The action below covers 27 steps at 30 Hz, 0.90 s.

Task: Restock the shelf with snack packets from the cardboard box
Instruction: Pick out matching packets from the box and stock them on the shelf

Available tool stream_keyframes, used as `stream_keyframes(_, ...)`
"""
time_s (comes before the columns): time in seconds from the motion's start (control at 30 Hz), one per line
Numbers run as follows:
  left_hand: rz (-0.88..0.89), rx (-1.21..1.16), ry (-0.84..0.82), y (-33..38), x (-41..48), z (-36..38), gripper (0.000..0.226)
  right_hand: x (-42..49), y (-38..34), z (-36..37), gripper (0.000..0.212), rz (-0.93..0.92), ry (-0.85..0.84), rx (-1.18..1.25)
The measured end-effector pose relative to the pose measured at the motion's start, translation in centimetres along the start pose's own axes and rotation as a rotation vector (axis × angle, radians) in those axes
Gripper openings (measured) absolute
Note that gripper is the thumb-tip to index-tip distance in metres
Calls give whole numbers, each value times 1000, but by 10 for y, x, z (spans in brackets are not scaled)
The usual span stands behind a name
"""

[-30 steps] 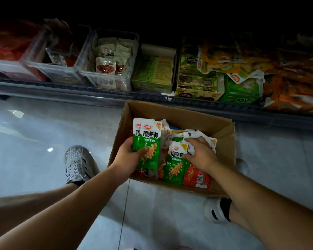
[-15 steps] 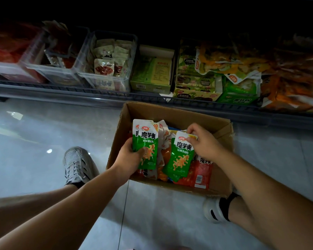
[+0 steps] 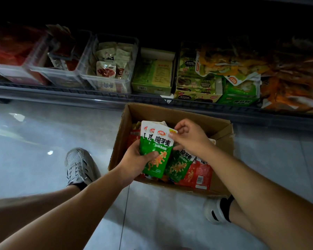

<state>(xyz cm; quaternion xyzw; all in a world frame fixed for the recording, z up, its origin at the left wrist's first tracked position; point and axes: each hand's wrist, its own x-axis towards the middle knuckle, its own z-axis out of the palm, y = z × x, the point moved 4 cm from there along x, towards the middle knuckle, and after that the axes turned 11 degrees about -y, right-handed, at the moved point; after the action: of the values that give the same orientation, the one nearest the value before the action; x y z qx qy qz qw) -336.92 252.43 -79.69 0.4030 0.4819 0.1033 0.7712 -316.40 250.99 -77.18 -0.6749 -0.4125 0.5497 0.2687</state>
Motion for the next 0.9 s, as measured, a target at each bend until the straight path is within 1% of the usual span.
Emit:
stream_keyframes(0.03,6,-33,39,-1,1,-3,43,0,9,-8,19,11,13,-102)
stream_keyframes(0.07,9,-61,76,-2,2,-8,42,0,20,-16,20,35,21,-277)
stream_keyframes(0.13,19,-65,129,-4,4,-15,38,1,49,-30,34,126,14,-644)
stream_keyframes(0.17,23,-62,143,-4,4,-16,36,0,62,-34,43,183,14,-738)
stream_keyframes(0.2,30,-60,149,-4,5,-18,35,0,75,-35,51,232,13,-767)
stream_keyframes(0.27,45,-46,130,-5,5,-17,35,-1,91,-31,61,285,-3,-743)
stream_keyframes(0.3,51,-42,117,-5,5,-16,36,-2,96,-28,62,294,-8,-725)
stream_keyframes(0.37,55,-37,98,-5,6,-14,38,-1,102,-24,51,289,11,-689)
stream_keyframes(0.43,54,-25,94,-5,6,-13,39,-1,103,-23,29,272,25,-614)
stream_keyframes(0.47,53,-23,95,-5,6,-13,39,0,102,-23,21,271,15,-552)
stream_keyframes(0.57,52,-23,110,-7,6,-15,37,1,99,-20,16,257,-55,-421)
stream_keyframes(0.7,56,-24,151,-5,7,-15,34,-2,70,-32,4,201,-25,-169)
stream_keyframes(0.73,55,-18,161,-5,6,-15,35,-2,59,-39,2,169,-11,-149)
stream_keyframes(0.77,56,1,168,-5,6,-15,35,-1,47,-47,2,126,12,-191)
stream_keyframes(0.83,67,51,166,-4,5,-14,36,-1,25,-62,6,22,67,-358)
stream_keyframes(0.87,73,66,161,-3,4,-13,36,-2,14,-67,8,-17,95,-403)
stream_keyframes(0.9,76,71,152,-3,4,-13,36,-2,6,-68,9,-38,109,-389)
